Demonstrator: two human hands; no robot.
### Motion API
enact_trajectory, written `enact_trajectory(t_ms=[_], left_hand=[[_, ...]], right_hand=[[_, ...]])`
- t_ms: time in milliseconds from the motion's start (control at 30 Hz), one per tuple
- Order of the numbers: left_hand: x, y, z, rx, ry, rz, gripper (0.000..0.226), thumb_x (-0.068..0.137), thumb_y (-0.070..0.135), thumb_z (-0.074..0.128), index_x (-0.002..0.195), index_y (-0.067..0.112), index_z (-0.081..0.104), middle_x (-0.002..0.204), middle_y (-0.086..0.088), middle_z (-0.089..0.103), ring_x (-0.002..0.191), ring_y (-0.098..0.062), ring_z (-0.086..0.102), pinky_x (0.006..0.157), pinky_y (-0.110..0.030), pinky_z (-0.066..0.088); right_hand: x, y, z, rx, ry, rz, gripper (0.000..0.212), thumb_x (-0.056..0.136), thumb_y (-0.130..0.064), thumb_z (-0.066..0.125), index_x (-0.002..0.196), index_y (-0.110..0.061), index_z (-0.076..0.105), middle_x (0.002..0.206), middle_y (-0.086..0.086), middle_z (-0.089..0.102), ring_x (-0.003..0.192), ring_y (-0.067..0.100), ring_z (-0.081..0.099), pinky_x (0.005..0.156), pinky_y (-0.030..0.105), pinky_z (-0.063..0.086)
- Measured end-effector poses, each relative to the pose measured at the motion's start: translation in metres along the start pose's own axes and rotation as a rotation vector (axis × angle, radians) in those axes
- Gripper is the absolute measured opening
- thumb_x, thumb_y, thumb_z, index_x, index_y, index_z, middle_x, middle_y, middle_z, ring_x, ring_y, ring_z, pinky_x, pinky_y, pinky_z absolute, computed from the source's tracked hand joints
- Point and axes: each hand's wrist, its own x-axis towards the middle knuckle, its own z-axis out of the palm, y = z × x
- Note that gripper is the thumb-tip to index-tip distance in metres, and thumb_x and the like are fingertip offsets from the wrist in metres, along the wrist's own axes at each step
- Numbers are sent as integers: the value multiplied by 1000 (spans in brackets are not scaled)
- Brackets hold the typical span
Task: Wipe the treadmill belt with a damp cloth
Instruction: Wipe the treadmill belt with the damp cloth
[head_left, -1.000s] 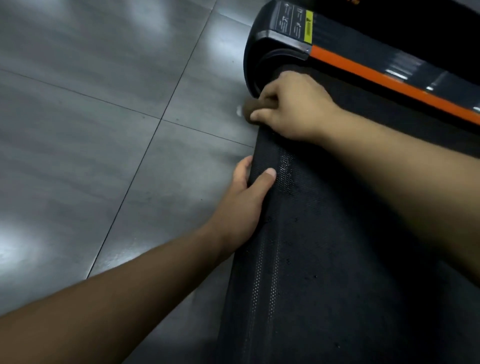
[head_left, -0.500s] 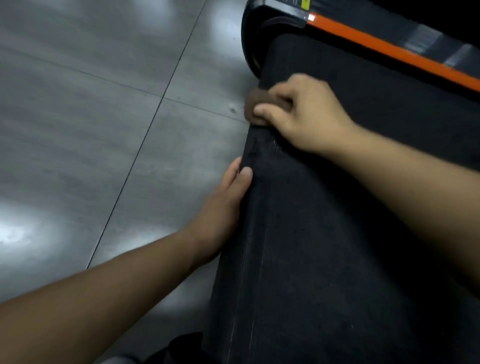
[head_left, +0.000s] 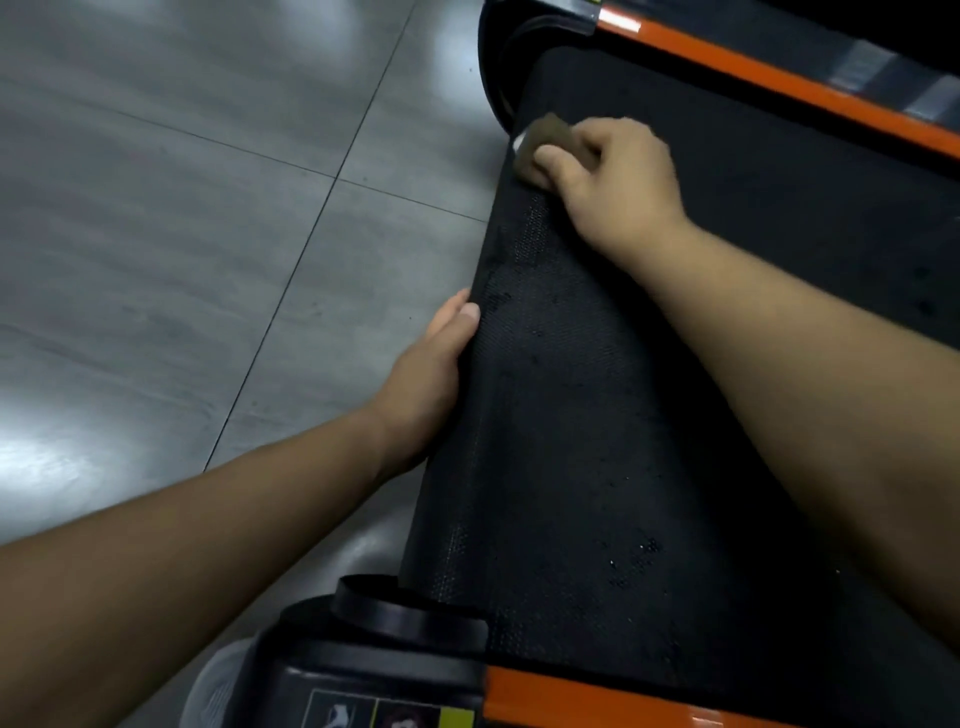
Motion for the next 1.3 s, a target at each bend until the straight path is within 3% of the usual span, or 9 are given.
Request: enact_trajectory(t_ms=[167, 267, 467, 667, 800, 1033, 1100, 1200, 1300], left_hand=[[3, 4, 5, 27, 20, 18, 62, 88, 46, 54, 144, 20, 53, 138, -2, 65, 130, -17, 59, 118, -42, 38], [4, 2, 3, 24, 37, 11, 68, 86, 48, 55, 147, 19, 50, 141, -3, 62, 132, -16, 57, 120, -42, 35], [3, -1, 1, 44, 5, 0, 69, 92, 52, 52, 152, 18, 45, 146, -1, 58, 134, -15, 56, 120, -41, 36], [1, -2, -1, 33, 0, 4, 82, 83, 61, 59, 154, 23, 44, 150, 2, 55, 138, -15, 52, 122, -42, 31], [-9, -7, -3, 25, -44, -12, 70, 93, 53, 52, 156, 25, 40, 152, 5, 53, 139, -14, 50, 123, -42, 30], [-23, -11, -2, 86, -38, 27, 57, 95, 46, 48, 148, 24, 50, 140, 2, 63, 134, -13, 55, 120, -41, 34], [-32, -10, 0, 83, -37, 37, 57, 95, 43, 46, 149, 23, 48, 139, 4, 64, 132, -11, 56, 117, -36, 37], [-39, -14, 0, 102, -45, 52, 53, 96, 46, 47, 146, 29, 50, 140, 4, 63, 133, -14, 56, 119, -43, 36], [-36, -16, -3, 61, -32, 19, 61, 92, 47, 50, 149, 26, 46, 143, 0, 60, 134, -17, 55, 120, -44, 35]], right_hand=[[-83, -25, -11, 97, -135, -171, 30, 90, -50, 56, 96, -24, 71, 85, -1, 48, 84, 24, 54, 73, 34, 41], [-75, -16, -18, 41, -139, -278, 33, 89, -51, 55, 102, -27, 73, 86, -2, 52, 86, 22, 56, 77, 34, 43], [-16, 16, -5, 1, 51, 120, 37, 89, -54, 54, 99, -23, 72, 92, 1, 64, 88, 23, 61, 79, 37, 50], [-86, -4, -22, 121, -107, -123, 30, 92, -46, 57, 105, -25, 74, 86, 1, 56, 82, 23, 57, 75, 36, 45], [-45, 8, -10, 83, 53, 135, 29, 93, -50, 54, 95, -27, 71, 88, -3, 60, 81, 17, 59, 76, 36, 51], [-142, -31, -27, 186, -108, -141, 27, 91, -45, 61, 102, -24, 74, 83, -2, 51, 81, 22, 54, 74, 37, 45], [-108, -25, -20, 107, -44, -103, 32, 91, -49, 56, 102, -24, 74, 85, 0, 52, 84, 25, 56, 76, 40, 46], [-69, -16, -12, 65, 17, 66, 35, 91, -53, 54, 102, -25, 72, 90, -2, 53, 90, 23, 58, 82, 36, 47], [-119, -32, -18, 134, -74, -43, 29, 92, -48, 58, 94, -22, 70, 84, 0, 51, 81, 22, 53, 74, 40, 46]])
